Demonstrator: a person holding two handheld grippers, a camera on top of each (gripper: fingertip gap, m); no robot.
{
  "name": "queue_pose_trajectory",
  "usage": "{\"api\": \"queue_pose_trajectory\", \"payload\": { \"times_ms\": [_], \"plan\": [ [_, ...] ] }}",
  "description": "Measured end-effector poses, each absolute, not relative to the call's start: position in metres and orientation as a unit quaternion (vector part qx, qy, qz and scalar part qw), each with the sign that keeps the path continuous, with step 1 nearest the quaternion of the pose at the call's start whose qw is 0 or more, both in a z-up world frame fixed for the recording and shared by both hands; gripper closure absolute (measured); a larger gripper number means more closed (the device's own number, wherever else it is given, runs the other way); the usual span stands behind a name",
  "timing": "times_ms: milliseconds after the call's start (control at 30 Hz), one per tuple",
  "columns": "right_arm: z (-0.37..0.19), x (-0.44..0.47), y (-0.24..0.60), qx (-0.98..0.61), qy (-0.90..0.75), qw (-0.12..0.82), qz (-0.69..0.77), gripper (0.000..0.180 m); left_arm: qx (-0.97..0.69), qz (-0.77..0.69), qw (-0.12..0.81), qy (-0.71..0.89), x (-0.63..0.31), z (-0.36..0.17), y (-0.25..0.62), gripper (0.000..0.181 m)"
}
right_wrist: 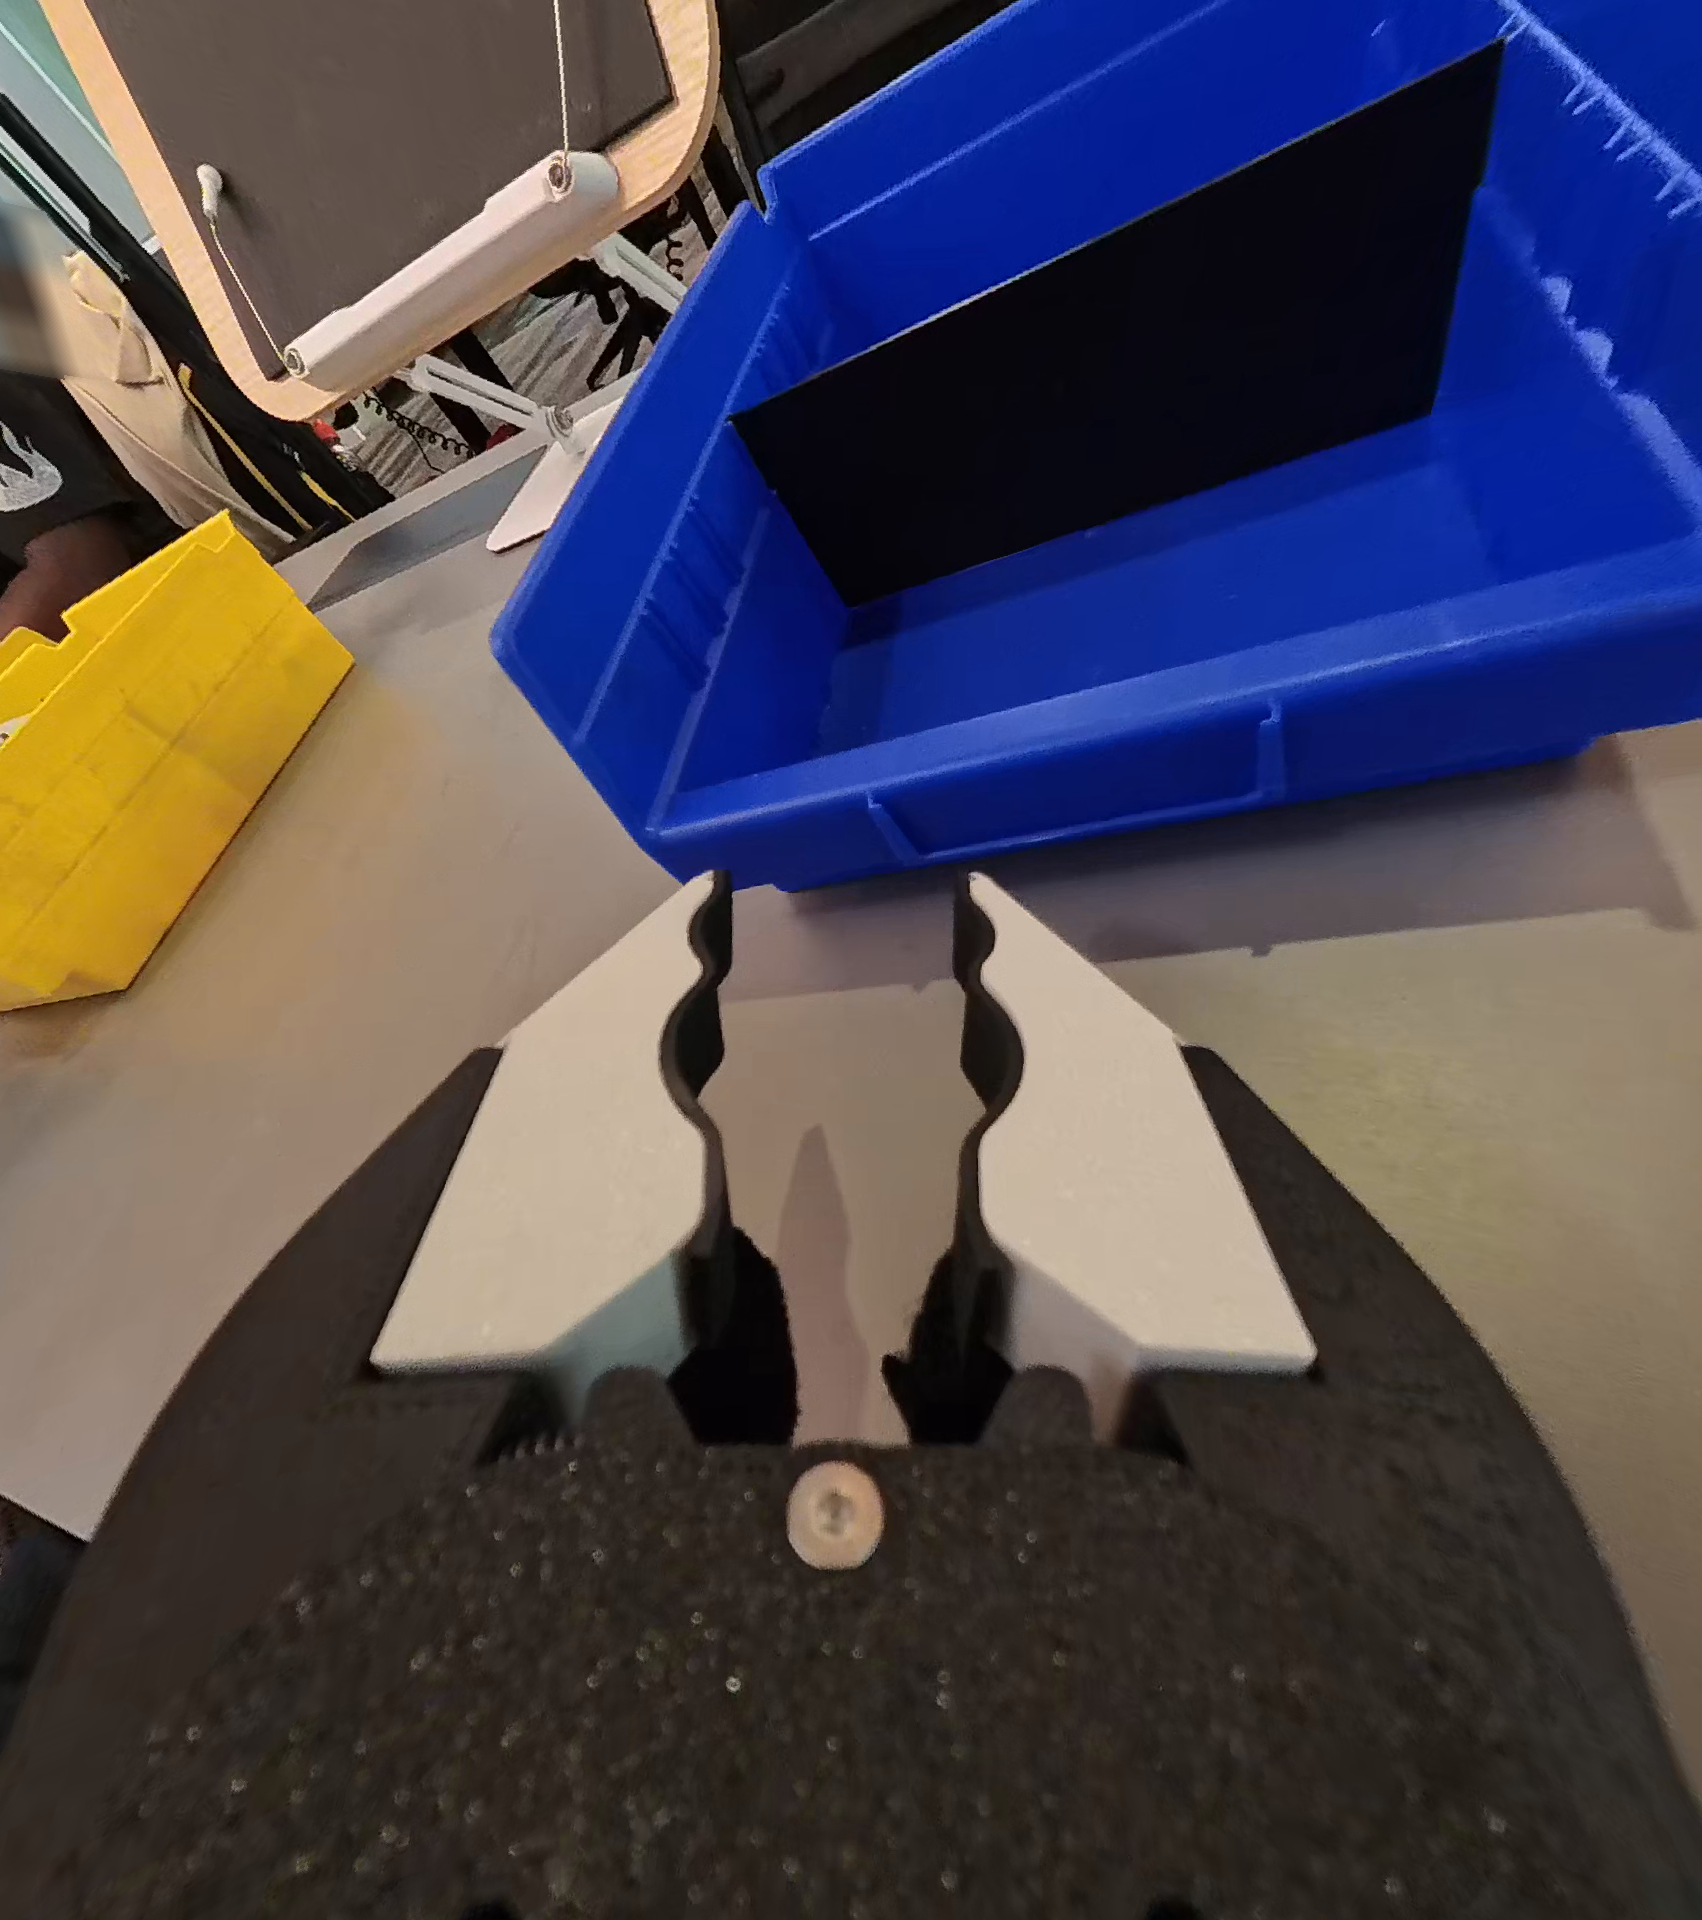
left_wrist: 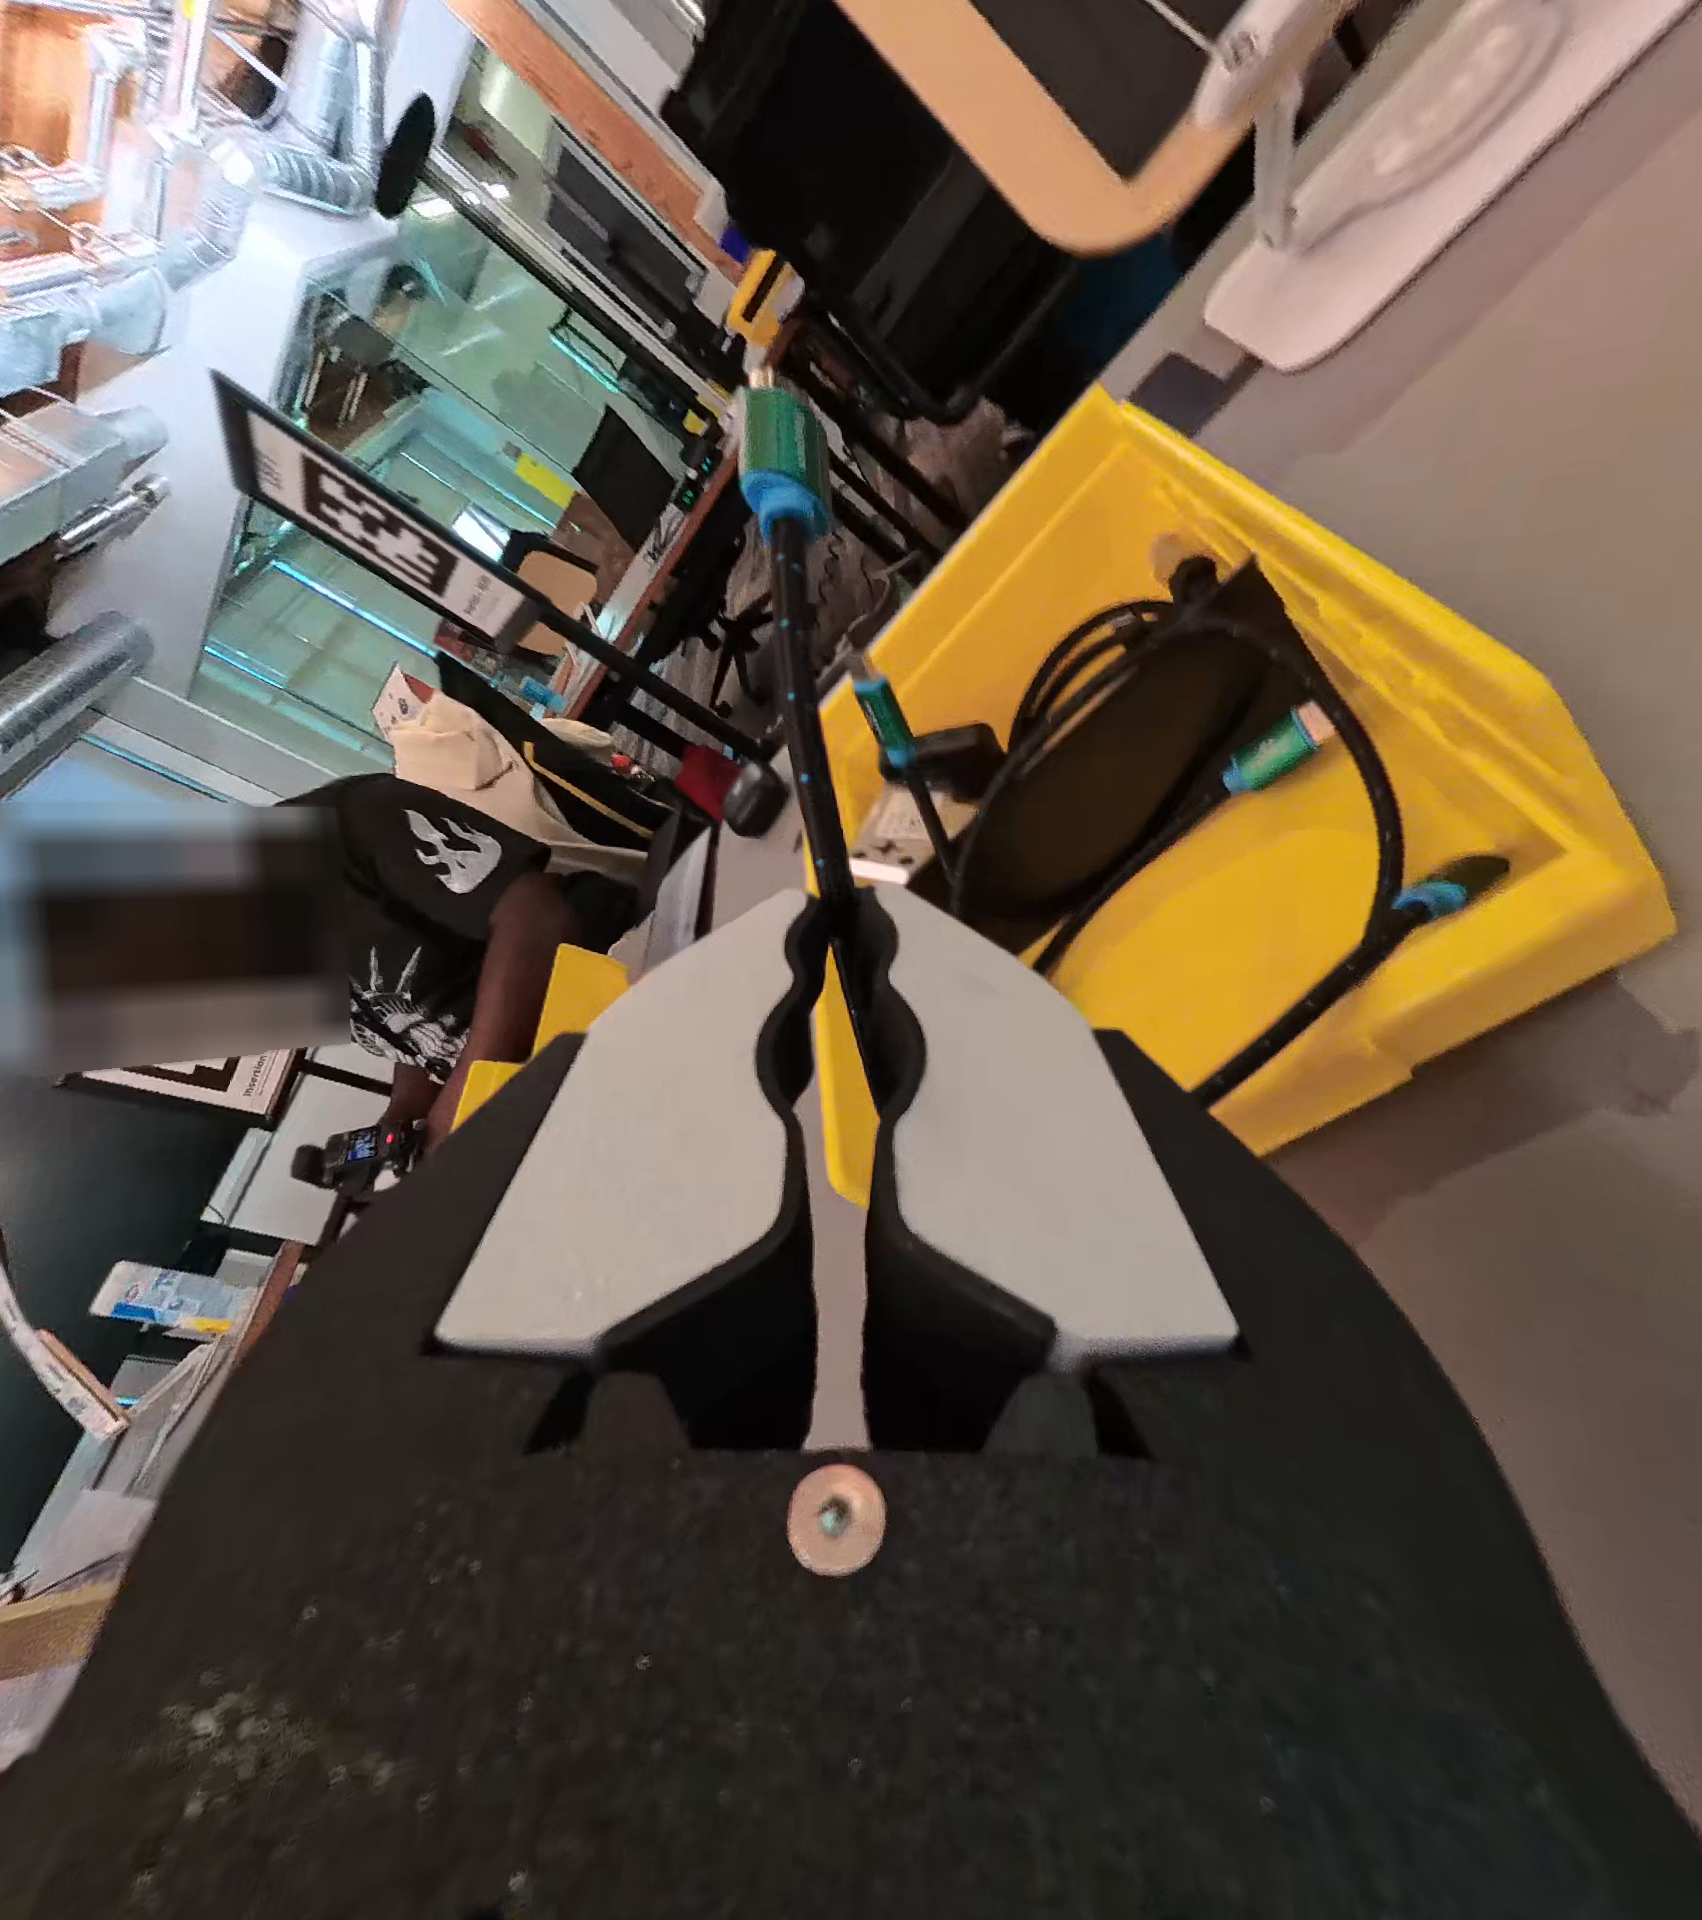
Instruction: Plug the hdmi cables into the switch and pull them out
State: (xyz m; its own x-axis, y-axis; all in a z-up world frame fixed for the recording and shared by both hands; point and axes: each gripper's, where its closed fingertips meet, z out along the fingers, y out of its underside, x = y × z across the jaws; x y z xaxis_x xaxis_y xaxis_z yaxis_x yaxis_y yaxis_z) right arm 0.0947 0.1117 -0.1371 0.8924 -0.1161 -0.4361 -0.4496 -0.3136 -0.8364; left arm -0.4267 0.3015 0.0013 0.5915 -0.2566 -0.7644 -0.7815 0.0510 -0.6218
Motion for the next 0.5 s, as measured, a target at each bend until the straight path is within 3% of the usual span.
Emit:
{"api": "queue_pose_trajectory", "payload": {
  "times_ms": [133,233,367,500],
  "plan": [
    [-0.138,0.094,0.112,-0.797,0.179,0.556,0.155,0.138,-0.639,0.197,0.642,0.375,-0.431,0.042,0.310,0.175],
    [-0.138,0.093,0.112,-0.796,0.180,0.555,0.161,0.138,-0.667,0.089,0.646,0.360,-0.424,0.066,0.316,0.176],
    [-0.138,0.094,0.111,-0.795,0.183,0.554,0.164,0.138,-0.736,-0.129,0.576,0.333,-0.411,0.075,0.318,0.177],
    [-0.139,0.093,0.111,-0.795,0.185,0.551,0.172,0.139,-0.780,-0.210,0.498,0.315,-0.417,0.067,0.318,0.177]
  ]
}}
